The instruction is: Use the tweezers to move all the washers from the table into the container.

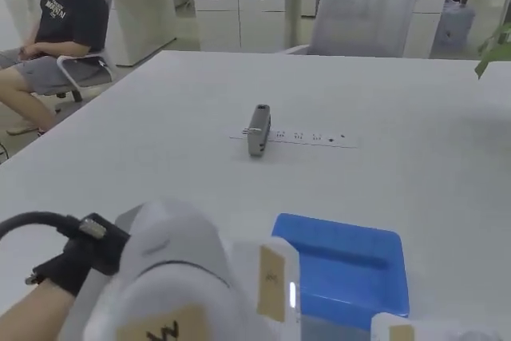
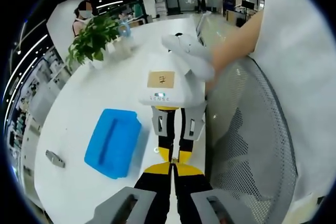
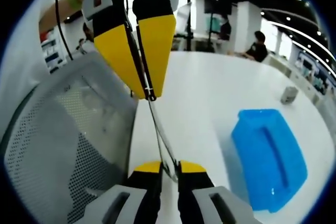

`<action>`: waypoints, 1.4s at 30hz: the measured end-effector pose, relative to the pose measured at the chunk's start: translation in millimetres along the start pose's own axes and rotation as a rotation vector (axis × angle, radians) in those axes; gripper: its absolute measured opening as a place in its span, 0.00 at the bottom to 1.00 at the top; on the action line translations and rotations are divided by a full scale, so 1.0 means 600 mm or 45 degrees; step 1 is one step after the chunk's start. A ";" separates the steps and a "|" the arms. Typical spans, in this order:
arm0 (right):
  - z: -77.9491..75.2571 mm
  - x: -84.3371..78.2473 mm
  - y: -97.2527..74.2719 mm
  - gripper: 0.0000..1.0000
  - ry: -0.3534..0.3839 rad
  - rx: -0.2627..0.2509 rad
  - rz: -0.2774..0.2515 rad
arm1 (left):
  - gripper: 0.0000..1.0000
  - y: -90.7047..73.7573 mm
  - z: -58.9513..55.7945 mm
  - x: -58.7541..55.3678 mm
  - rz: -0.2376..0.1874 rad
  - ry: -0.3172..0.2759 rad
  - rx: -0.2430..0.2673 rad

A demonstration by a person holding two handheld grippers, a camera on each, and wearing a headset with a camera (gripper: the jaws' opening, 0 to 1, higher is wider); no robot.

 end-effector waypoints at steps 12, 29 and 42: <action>-0.003 0.002 -0.006 0.09 0.036 0.006 -0.011 | 0.00 0.013 0.016 0.002 -0.014 -0.039 -0.016; -0.009 0.016 -0.033 0.03 0.143 -0.010 -0.094 | 0.11 0.015 0.027 -0.015 -0.076 -0.275 0.064; -0.014 -0.007 -0.043 0.03 0.355 -0.064 -0.212 | 0.39 -0.031 -0.010 -0.090 -0.325 -0.972 0.334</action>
Point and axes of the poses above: the centre of the closed fingertips' face, and the gripper's own axes: y roughly forward along the fingers, z roughly to its left, x roughly out of its top, the point moved 9 cm from there along -y, roughly backward along the fingers, and after that the axes turned 13 degrees about x, right-handed, at the moved point
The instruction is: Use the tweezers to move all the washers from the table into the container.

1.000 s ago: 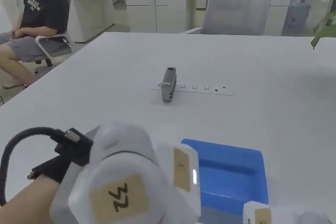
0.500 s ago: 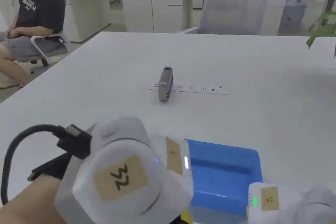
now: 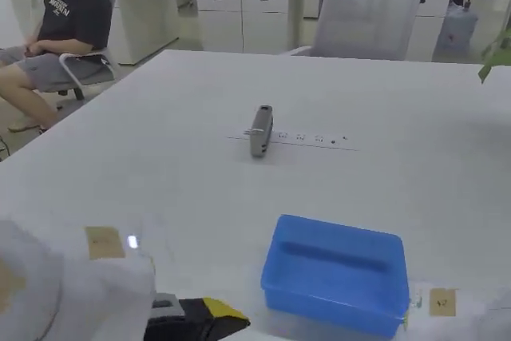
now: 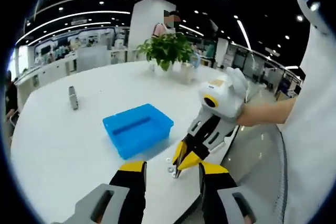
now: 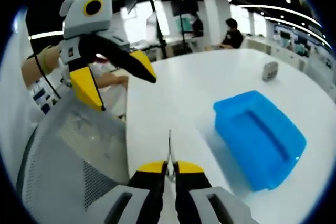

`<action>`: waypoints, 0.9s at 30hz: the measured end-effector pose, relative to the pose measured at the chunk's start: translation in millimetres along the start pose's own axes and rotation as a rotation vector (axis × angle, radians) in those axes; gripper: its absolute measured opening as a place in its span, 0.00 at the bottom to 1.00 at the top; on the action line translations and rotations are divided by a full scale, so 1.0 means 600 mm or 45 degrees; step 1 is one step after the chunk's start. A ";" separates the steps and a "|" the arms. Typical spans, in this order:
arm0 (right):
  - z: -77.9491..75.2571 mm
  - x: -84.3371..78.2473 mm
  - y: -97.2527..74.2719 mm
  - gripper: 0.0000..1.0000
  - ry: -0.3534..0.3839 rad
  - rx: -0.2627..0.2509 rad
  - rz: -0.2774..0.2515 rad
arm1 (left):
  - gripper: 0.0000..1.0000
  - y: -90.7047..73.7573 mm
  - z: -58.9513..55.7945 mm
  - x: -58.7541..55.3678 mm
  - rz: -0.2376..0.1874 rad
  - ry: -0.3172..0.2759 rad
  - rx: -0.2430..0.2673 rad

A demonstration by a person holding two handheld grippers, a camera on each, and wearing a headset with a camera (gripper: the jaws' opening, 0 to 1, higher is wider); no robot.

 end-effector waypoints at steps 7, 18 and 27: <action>-0.007 -0.002 -0.024 0.03 0.076 -0.014 -0.079 | 0.45 -0.012 0.011 -0.018 -0.238 -0.083 0.218; -0.015 0.024 -0.085 0.03 0.083 -0.115 -0.158 | 0.56 -0.012 0.013 -0.024 -0.373 -0.110 0.284; -0.042 0.059 -0.142 0.03 0.079 -0.223 -0.245 | 0.74 -0.010 0.011 -0.026 -0.407 -0.067 0.345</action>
Point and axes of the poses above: the centre of the closed fingertips' face, and the gripper's own axes: y roughly forward along the fingers, z roughly to its left, x roughly out of its top, the point moved 9 cm from there along -y, roughly backward along the fingers, and after that the axes turned 13 degrees about x, right-handed, at the moved point
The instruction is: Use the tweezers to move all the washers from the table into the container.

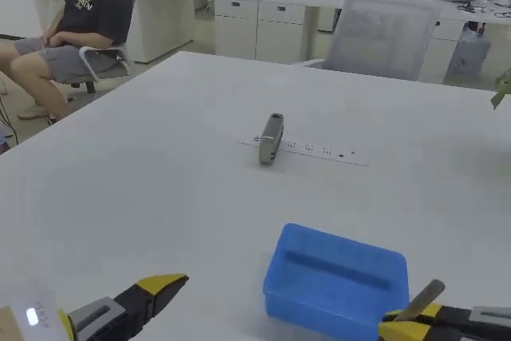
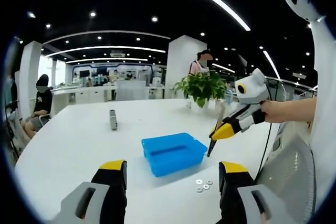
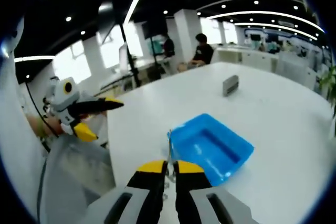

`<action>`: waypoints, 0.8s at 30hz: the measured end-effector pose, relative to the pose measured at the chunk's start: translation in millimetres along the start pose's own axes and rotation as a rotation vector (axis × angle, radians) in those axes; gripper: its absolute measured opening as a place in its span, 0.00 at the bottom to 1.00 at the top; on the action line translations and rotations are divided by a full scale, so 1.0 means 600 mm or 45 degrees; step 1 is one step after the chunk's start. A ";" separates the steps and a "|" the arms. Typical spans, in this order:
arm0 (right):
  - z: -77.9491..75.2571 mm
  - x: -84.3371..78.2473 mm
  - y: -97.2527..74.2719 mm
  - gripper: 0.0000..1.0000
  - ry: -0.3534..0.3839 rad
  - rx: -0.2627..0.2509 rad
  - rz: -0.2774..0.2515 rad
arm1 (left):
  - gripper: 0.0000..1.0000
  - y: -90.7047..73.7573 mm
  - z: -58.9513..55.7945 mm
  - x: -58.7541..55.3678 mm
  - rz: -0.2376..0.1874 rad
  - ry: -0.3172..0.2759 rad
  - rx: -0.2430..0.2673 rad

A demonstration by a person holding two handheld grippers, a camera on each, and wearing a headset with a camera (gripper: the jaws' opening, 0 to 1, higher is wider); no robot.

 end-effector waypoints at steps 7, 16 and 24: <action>-0.044 0.014 0.005 0.03 0.083 -0.098 -0.036 | 0.81 0.001 0.004 -0.001 -0.036 -0.006 0.015; -0.101 0.006 0.031 0.03 0.130 -0.216 0.019 | 0.83 -0.003 0.010 0.002 -0.087 -0.001 0.062; -0.130 -0.007 0.062 0.03 0.101 -0.234 0.093 | 0.82 -0.004 0.012 0.001 -0.088 -0.006 0.071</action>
Point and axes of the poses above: the centre of the closed fingertips' face, and the gripper's own axes: y roughly forward along the fingers, z roughly to its left, x roughly out of its top, the point moved 9 cm from there along -y, roughly backward along the fingers, and after that the axes turned 13 degrees about x, right-handed, at the moved point
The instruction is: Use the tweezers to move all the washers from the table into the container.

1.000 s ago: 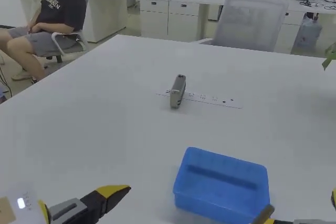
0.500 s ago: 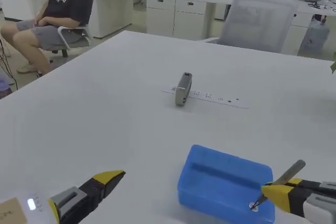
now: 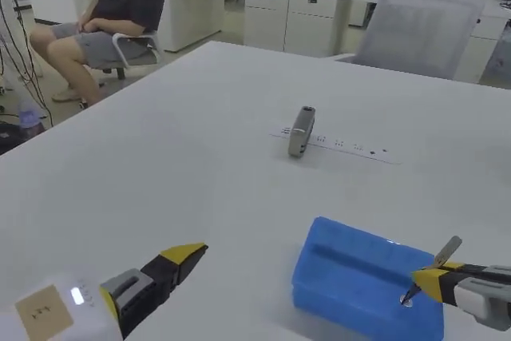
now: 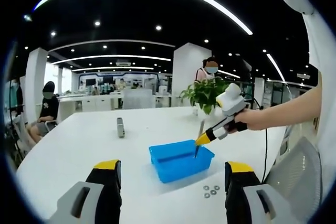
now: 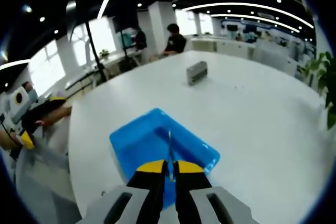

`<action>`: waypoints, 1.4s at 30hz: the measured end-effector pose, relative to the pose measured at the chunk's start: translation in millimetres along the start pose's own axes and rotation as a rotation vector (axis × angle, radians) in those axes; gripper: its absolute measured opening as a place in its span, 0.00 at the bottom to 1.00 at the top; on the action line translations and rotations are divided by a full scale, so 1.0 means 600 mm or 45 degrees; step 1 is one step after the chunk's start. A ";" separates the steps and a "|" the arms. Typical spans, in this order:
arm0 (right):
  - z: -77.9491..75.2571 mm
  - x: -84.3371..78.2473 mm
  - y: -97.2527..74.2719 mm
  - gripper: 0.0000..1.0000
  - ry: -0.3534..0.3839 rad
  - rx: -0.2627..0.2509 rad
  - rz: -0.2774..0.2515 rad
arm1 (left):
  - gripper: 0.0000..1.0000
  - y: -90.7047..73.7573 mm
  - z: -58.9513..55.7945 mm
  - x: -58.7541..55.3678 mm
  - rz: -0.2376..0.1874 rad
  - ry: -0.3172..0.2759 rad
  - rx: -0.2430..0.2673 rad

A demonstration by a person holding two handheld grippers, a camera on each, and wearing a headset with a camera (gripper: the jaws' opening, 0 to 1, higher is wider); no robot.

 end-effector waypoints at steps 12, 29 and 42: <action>-0.014 -0.011 0.013 0.03 -0.062 -0.016 0.079 | 0.79 -0.001 0.012 -0.003 0.005 -0.061 0.029; -0.004 -0.011 0.005 0.03 -0.089 -0.025 0.082 | 0.77 -0.002 0.014 -0.006 0.027 -0.085 0.024; 0.048 0.016 -0.021 0.03 -0.136 0.015 0.001 | 0.76 -0.002 0.013 -0.007 0.038 -0.088 0.022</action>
Point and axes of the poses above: the centre of the closed fingertips' face, and the gripper's own axes: y roughly forward along the fingers, z roughly to its left, x roughly out of its top, the point moved 9 cm from there along -y, roughly backward along the fingers, and after that the axes turned 13 degrees about x, right-handed, at the moved point
